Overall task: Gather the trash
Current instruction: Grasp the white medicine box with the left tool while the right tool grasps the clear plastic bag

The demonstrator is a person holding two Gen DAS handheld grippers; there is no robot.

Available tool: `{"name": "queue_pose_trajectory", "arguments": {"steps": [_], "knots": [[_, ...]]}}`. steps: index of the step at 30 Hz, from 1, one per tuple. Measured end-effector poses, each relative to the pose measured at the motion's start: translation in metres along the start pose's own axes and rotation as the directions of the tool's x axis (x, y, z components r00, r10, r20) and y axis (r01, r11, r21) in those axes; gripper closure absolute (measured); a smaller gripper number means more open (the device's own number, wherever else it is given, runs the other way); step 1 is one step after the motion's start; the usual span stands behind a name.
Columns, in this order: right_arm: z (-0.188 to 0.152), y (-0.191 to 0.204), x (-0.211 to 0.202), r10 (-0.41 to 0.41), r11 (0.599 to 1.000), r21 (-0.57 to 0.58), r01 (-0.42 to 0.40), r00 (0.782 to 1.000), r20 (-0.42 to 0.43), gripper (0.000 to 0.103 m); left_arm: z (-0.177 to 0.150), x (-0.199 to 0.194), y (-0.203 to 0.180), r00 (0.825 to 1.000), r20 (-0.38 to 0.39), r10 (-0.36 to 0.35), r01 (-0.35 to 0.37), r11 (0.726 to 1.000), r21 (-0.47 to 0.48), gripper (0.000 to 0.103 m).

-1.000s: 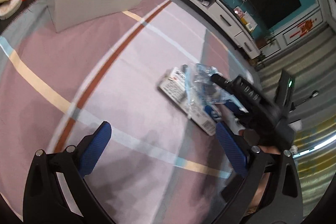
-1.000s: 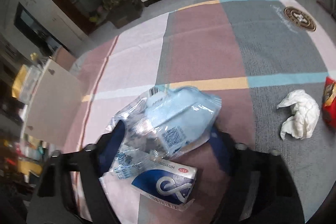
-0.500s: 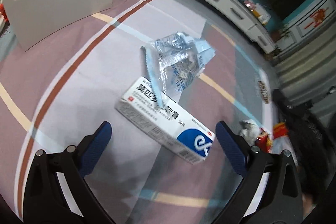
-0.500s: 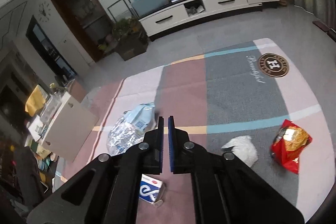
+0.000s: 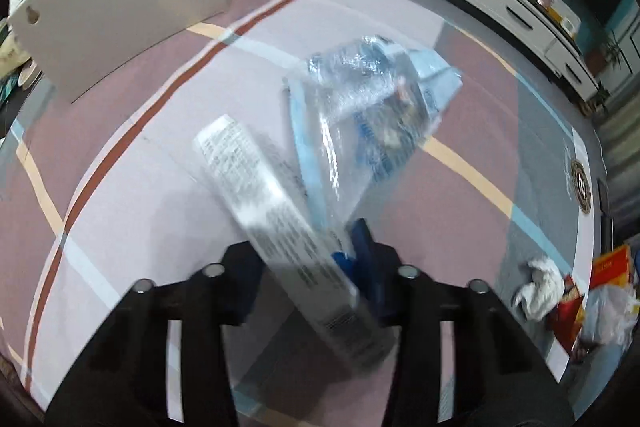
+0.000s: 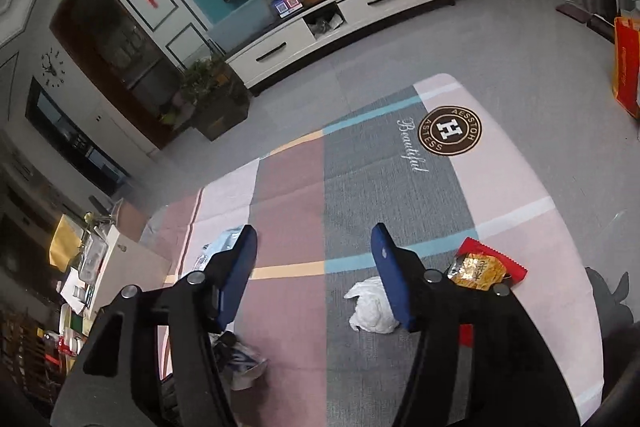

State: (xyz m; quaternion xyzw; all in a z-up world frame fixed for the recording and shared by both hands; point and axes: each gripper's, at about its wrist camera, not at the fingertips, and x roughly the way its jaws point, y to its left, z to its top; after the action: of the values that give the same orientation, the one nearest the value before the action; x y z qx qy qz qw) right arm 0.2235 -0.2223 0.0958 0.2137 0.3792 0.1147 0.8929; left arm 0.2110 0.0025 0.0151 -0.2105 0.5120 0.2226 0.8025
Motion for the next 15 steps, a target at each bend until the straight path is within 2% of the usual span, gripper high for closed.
{"name": "queue_pose_trajectory", "arguments": {"steps": [2,3,4,5,6,8,11,12,13,14,15], "knots": [[-0.001,0.000,0.002,-0.042,0.999,-0.022,0.042,0.999,-0.002,0.041,0.004,0.000,-0.001,1.000,-0.014,0.004,-0.004,1.000,0.009,0.061],[-0.002,0.001,0.002,-0.053,0.998,-0.031,0.053,0.999,-0.004,0.041,0.005,0.001,-0.002,1.000,-0.029,0.003,-0.003,1.000,0.012,0.055],[-0.001,0.000,0.002,-0.060,0.997,-0.040,0.060,0.998,-0.007,0.041,0.008,0.002,-0.002,0.998,-0.064,-0.013,0.013,1.000,0.000,0.033],[-0.001,-0.001,0.002,-0.061,0.997,-0.040,0.061,0.998,-0.008,0.041,0.009,0.002,-0.003,0.996,-0.085,-0.020,0.019,1.000,-0.011,0.022],[0.000,-0.002,0.001,-0.059,0.998,-0.034,0.058,0.998,-0.006,0.041,0.010,0.003,-0.002,0.995,-0.094,-0.037,0.035,0.999,-0.028,0.018],[0.003,-0.008,-0.002,-0.046,0.999,-0.010,0.046,0.999,-0.001,0.041,0.010,0.000,-0.003,0.998,-0.062,-0.021,0.020,0.999,-0.027,0.021],[0.006,-0.017,-0.006,-0.031,0.999,0.027,0.031,1.000,0.002,0.040,0.010,0.005,-0.006,0.998,-0.051,0.025,-0.025,1.000,-0.001,0.032],[0.007,-0.020,-0.007,-0.026,0.999,0.033,0.026,1.000,0.000,0.040,0.008,0.008,-0.005,0.998,-0.051,0.034,-0.034,0.999,-0.007,0.039],[0.007,-0.021,-0.007,-0.024,0.999,0.036,0.024,1.000,-0.002,0.040,0.007,0.006,-0.005,0.999,-0.013,0.049,-0.049,0.999,-0.006,0.057],[0.008,-0.023,-0.008,-0.022,0.999,0.037,0.022,1.000,-0.004,0.040,0.005,0.005,-0.004,0.997,0.007,0.072,-0.072,0.997,-0.002,0.066],[0.009,-0.024,-0.009,-0.022,0.999,0.038,0.023,1.000,-0.006,0.040,0.005,0.004,-0.003,0.998,0.019,0.065,-0.065,0.998,-0.002,0.072]]}}
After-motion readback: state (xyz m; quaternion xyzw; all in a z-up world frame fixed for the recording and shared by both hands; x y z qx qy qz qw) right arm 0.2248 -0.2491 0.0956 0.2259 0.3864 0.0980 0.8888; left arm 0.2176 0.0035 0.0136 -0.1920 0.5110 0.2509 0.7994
